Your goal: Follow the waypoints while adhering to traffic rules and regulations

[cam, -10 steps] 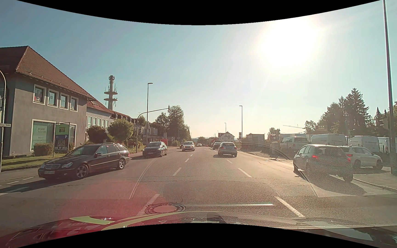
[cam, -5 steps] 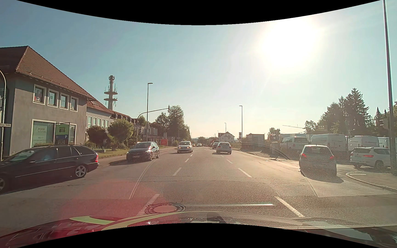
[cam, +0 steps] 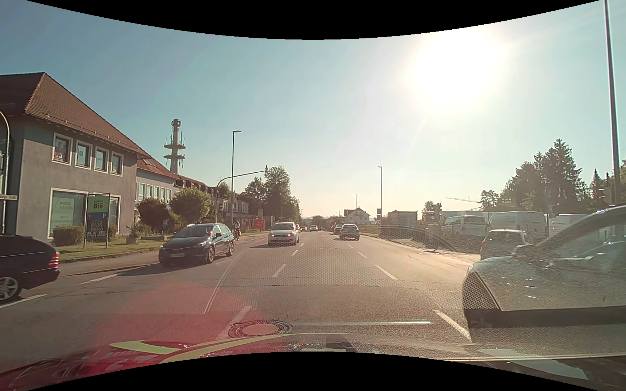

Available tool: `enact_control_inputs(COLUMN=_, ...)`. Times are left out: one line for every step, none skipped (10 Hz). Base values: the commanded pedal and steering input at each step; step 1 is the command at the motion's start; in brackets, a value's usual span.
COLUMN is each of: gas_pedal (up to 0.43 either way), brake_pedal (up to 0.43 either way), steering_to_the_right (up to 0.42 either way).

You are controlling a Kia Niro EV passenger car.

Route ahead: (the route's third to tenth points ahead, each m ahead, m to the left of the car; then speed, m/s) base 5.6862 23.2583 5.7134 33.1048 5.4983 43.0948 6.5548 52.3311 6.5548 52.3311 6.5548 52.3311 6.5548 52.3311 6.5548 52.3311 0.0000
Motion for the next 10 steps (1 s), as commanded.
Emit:
enact_control_inputs(gas_pedal=0.0, brake_pedal=0.244, steering_to_the_right=-0.008)
enact_control_inputs(gas_pedal=0.0, brake_pedal=0.244, steering_to_the_right=-0.008)
enact_control_inputs(gas_pedal=0.0, brake_pedal=0.244, steering_to_the_right=-0.008)
enact_control_inputs(gas_pedal=0.0, brake_pedal=0.244, steering_to_the_right=-0.008)
enact_control_inputs(gas_pedal=0.0, brake_pedal=0.244, steering_to_the_right=-0.008)
enact_control_inputs(gas_pedal=0.0, brake_pedal=0.244, steering_to_the_right=-0.008)
enact_control_inputs(gas_pedal=0.0, brake_pedal=0.244, steering_to_the_right=-0.008)
enact_control_inputs(gas_pedal=0.0, brake_pedal=0.244, steering_to_the_right=-0.008)
enact_control_inputs(gas_pedal=0.0, brake_pedal=0.244, steering_to_the_right=-0.008)
enact_control_inputs(gas_pedal=0.0, brake_pedal=0.244, steering_to_the_right=-0.008)
